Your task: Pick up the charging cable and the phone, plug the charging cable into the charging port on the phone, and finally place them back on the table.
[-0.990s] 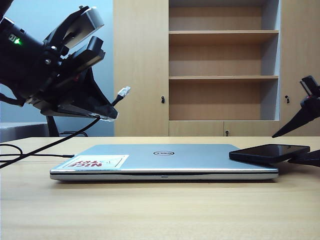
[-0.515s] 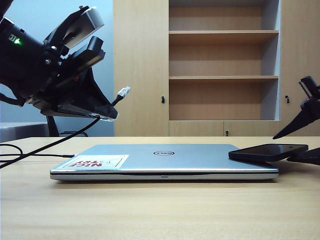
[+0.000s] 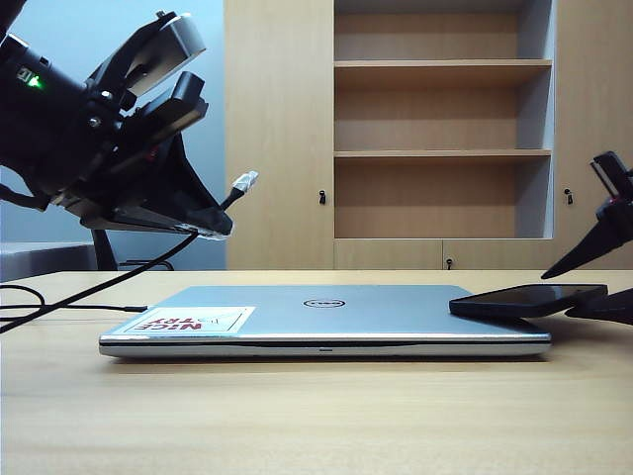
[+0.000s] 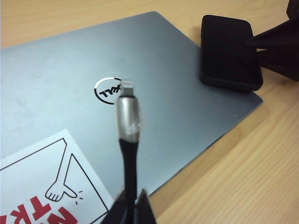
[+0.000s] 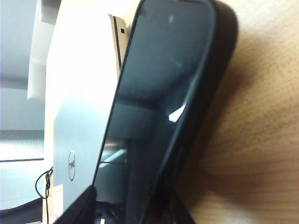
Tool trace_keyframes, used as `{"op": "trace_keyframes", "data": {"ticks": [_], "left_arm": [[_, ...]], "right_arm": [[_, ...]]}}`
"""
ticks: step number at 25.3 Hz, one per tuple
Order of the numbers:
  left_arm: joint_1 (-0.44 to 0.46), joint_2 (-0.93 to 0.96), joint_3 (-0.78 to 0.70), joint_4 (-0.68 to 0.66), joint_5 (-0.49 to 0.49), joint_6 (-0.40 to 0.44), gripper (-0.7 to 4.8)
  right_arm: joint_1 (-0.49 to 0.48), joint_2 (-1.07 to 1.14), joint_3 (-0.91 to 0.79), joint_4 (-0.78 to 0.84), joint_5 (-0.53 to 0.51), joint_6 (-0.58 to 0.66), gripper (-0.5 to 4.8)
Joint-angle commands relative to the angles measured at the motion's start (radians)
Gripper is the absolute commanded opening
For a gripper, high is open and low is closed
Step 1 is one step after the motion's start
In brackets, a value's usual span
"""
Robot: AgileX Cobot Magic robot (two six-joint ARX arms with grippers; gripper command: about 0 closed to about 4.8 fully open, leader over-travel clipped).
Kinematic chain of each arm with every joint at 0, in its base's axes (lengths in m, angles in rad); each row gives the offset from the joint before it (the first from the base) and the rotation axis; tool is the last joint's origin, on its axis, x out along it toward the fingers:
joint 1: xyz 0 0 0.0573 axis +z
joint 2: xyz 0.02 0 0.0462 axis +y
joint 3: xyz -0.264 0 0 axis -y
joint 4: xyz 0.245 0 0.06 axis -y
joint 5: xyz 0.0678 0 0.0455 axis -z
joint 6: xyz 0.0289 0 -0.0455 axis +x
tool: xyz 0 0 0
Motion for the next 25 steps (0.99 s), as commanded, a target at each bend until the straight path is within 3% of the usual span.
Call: {"op": "trace_keyframes", "data": {"ticks": [1,5,17,19,25], "left_arm": [[-0.002,-0.003,0.003,0.007,0.004,0.000,-0.08],[-0.002,-0.003,0.003,0.007,0.004,0.000,-0.08],[-0.002,-0.003,0.003,0.006,0.004,0.000,-0.08],[-0.002,-0.003,0.003,0.006,0.004,0.000,-0.08],[-0.002,-0.003,0.003,0.006,0.004,0.000,-0.08]], "right_arm": [[-0.001,0.022,-0.014,-0.084,0.043,-0.003,1.94],[0.005,0.022,-0.014,-0.083,0.047,-0.003,1.13],[0.023,0.022,-0.014,-0.083,0.079,-0.004,0.74],[0.023,0.022,-0.014,-0.083,0.081,-0.004,0.14],[0.023,0.021,-0.014,-0.071,0.079,-0.007,-0.02]]}}
